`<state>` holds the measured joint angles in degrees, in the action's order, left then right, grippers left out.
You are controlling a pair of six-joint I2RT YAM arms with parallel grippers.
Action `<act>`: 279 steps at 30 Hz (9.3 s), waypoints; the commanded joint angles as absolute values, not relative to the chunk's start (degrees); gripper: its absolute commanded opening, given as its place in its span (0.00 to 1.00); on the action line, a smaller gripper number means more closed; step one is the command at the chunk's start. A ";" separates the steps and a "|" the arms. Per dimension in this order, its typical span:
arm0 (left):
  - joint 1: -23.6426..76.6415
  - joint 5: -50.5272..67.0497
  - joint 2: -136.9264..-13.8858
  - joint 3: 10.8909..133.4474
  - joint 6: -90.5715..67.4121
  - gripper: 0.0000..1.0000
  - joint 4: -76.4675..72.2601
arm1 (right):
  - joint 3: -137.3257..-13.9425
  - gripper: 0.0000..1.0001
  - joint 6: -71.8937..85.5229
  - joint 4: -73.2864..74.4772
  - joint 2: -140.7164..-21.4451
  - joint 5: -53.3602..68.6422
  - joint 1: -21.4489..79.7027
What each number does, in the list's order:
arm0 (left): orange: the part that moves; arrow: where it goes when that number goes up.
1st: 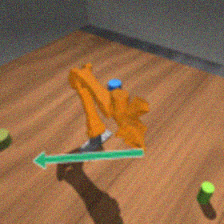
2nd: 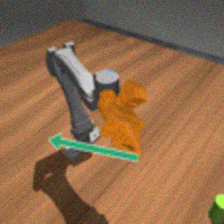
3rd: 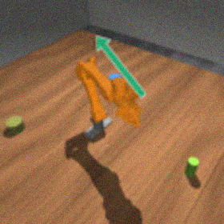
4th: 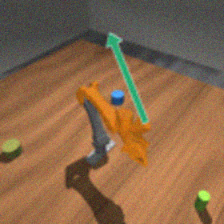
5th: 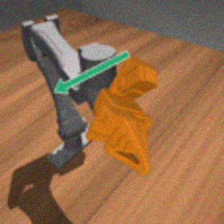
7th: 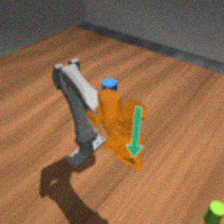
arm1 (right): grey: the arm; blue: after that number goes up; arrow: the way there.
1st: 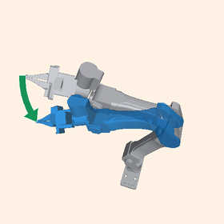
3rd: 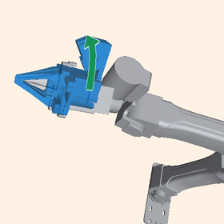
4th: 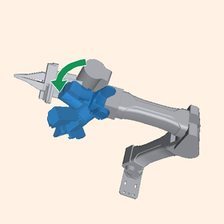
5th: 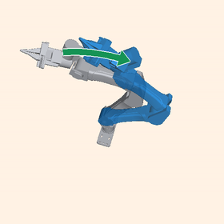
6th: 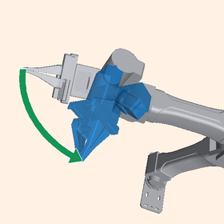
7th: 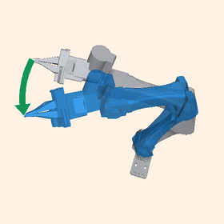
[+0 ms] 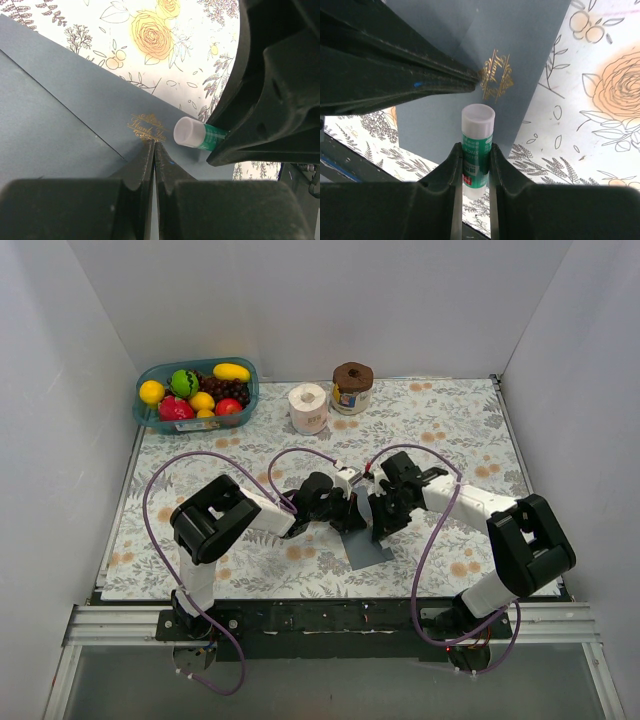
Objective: Place the letter into the envelope and seal it
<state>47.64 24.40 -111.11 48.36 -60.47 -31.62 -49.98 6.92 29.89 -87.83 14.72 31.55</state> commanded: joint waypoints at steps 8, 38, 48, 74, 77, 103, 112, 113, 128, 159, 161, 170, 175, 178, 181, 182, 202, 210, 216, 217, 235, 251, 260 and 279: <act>47.90 22.68 -111.97 46.58 -60.47 0.00 -28.65 | -44.83 0.01 8.44 26.72 -87.10 15.82 31.99; 44.12 18.81 -113.29 51.85 -58.71 0.00 -26.37 | -41.75 0.01 8.44 26.10 -88.33 13.18 32.08; 43.68 18.81 -112.86 47.56 -59.50 0.00 -27.77 | -42.10 0.01 8.17 26.72 -88.24 11.87 32.08; 43.24 4.24 -95.73 41.75 -64.77 0.98 -26.64 | -43.06 0.01 7.47 27.42 -88.68 10.02 31.99; 42.19 -0.95 -93.61 42.71 -66.18 0.98 -23.83 | -43.50 0.01 7.47 27.60 -88.86 10.02 32.08; 41.13 9.04 -89.73 32.25 -59.06 0.00 -44.12 | -44.21 0.01 7.21 27.77 -89.65 10.46 32.08; 46.40 8.53 -96.67 35.33 -55.02 0.00 -47.37 | -44.12 0.01 6.77 27.69 -90.00 10.46 32.08; 46.84 8.79 -97.11 35.42 -55.02 0.00 -47.55 | -44.12 0.01 6.85 27.69 -89.91 10.46 32.08; 50.71 8.52 -103.88 36.30 -55.90 0.00 -50.54 | -44.30 0.01 6.42 27.42 -90.88 10.90 32.08; 56.25 3.44 -108.72 32.79 -59.68 0.00 -53.70 | -43.94 0.01 6.50 26.98 -91.14 10.99 32.08; 55.99 0.72 -108.37 33.13 -58.89 0.00 -52.39 | -43.95 0.01 6.42 27.07 -91.06 10.99 32.08; 50.19 1.05 -107.66 36.73 -55.46 0.00 -50.80 | -43.86 0.01 6.42 27.07 -91.14 10.99 32.08; 49.13 2.10 -108.10 37.62 -54.23 0.00 -50.36 | -43.86 0.01 6.50 27.16 -90.88 10.99 32.08; 49.13 4.21 -108.54 38.06 -54.14 0.00 -49.66 | -43.86 0.01 6.50 27.07 -90.88 11.07 32.17; 49.65 4.57 -108.46 37.01 -55.54 0.00 -50.01 | -43.86 0.01 6.50 27.07 -90.97 11.07 32.08; 49.83 4.40 -108.28 36.57 -55.81 0.00 -50.27 | -43.86 0.01 6.42 27.07 -91.05 11.07 32.08; 58.62 3.78 -108.37 31.46 -62.22 0.00 -52.03 | -43.95 0.01 6.59 26.72 -91.14 11.34 32.08; 59.41 3.96 -110.30 32.61 -63.54 0.00 -53.08 | -43.77 0.01 6.50 26.98 -90.97 11.34 32.08; 57.32 0.79 -109.95 31.38 -65.21 0.00 -54.41 | -43.68 0.01 6.59 26.89 -90.62 11.25 32.08; 56.78 0.70 -110.04 31.20 -65.56 0.00 -54.67 | -43.68 0.01 6.68 26.98 -90.70 11.25 32.08; 51.15 4.04 -109.25 33.32 -61.96 0.00 -52.29 | -43.68 0.01 6.77 26.98 -90.53 11.43 32.08; 56.43 0.80 -108.64 27.25 -67.94 0.00 -56.25 | -43.77 0.01 6.86 26.54 -91.14 11.87 32.08; 52.30 -1.67 -106.79 29.88 -62.58 0.00 -53.09 | -43.59 0.01 6.85 26.46 -90.97 11.86 32.08; 55.72 0.70 -109.25 34.89 -60.90 0.00 -49.48 | -43.68 0.01 6.86 26.63 -90.79 12.22 32.08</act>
<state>52.47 0.84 -108.40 34.30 -61.41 -52.56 -45.98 8.78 27.07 -87.85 16.23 31.88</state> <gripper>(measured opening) 0.008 0.242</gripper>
